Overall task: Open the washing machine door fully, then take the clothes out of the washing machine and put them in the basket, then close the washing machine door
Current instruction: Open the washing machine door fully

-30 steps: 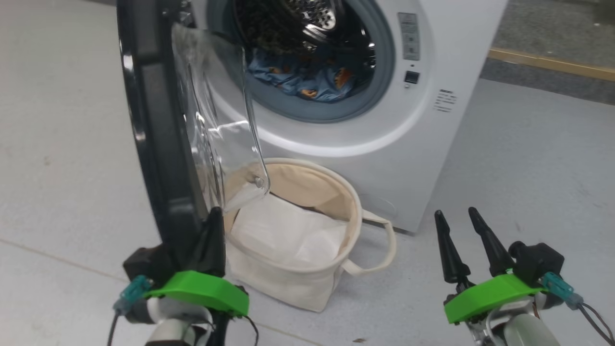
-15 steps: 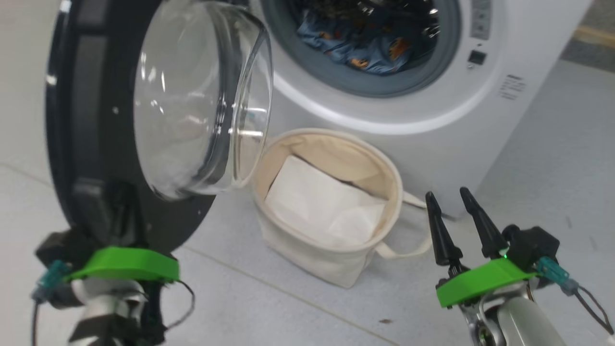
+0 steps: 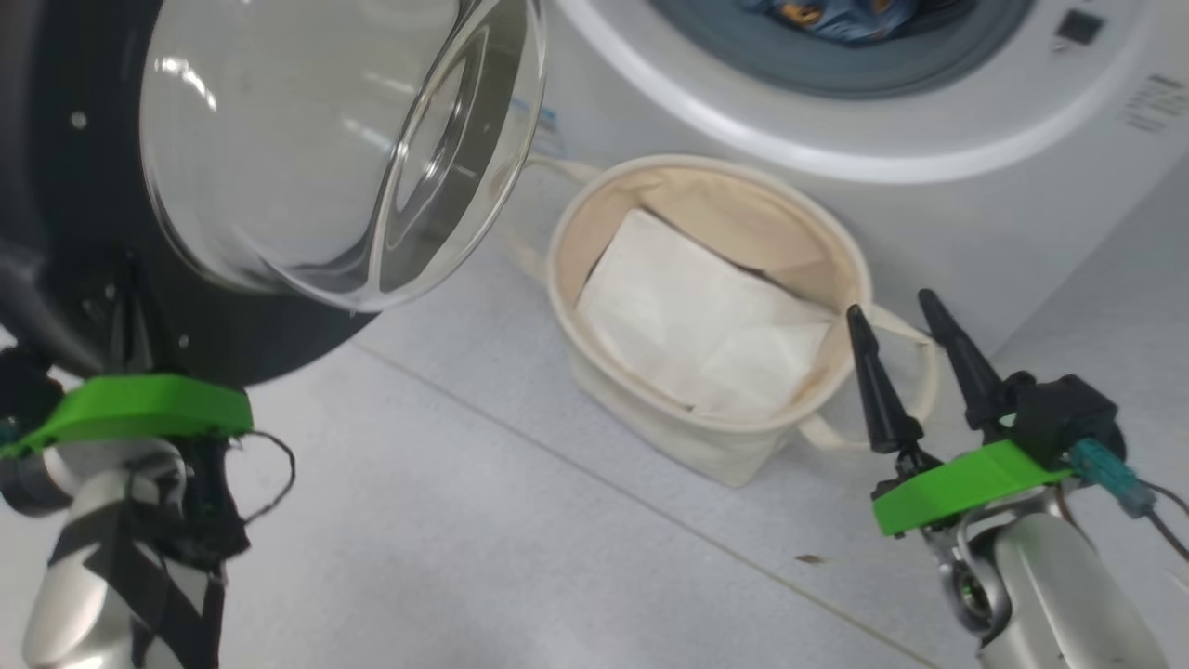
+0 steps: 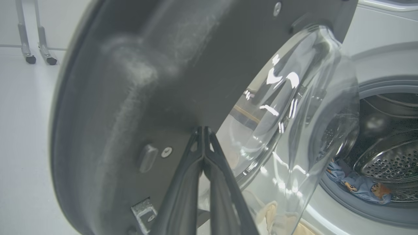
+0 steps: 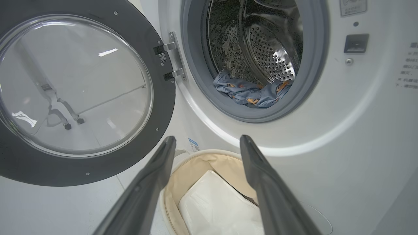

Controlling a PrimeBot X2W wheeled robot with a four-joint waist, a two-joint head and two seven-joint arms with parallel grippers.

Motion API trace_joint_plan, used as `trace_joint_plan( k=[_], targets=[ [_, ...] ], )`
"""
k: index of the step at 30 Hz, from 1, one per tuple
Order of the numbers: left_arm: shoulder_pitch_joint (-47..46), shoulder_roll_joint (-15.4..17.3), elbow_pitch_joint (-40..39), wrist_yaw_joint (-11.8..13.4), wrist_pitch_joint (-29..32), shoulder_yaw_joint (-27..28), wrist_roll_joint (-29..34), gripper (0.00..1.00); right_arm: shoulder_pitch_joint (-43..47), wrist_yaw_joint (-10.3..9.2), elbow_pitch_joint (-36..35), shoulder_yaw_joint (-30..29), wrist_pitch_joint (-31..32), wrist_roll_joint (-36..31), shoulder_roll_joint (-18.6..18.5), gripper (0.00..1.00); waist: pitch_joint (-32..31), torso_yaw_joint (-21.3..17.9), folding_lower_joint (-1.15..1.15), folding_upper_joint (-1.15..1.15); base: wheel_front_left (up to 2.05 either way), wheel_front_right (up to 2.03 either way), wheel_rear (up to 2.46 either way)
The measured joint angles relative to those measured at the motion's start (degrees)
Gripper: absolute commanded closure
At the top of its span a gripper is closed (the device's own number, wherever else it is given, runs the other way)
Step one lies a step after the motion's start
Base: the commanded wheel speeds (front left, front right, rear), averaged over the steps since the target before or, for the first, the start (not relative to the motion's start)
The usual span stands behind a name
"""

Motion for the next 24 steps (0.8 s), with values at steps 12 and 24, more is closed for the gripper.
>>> trace_joint_plan(
  k=[12,24],
  targets=[
    [-8.50,-3.82,8.72,-4.07,-0.41,8.09,3.20,1.00,-0.09,0.00,-5.05,-2.48,3.89,-1.01,-2.46,0.00,5.86,5.50,0.00,0.00,0.00,0.00,0.00],
    [-13.84,-5.43,14.89,-8.77,-0.42,17.63,9.01,1.00,-0.08,0.00,-8.32,-3.69,6.15,-1.59,-3.54,0.00,8.54,5.56,0.00,0.00,0.00,0.00,0.00]
  ],
)
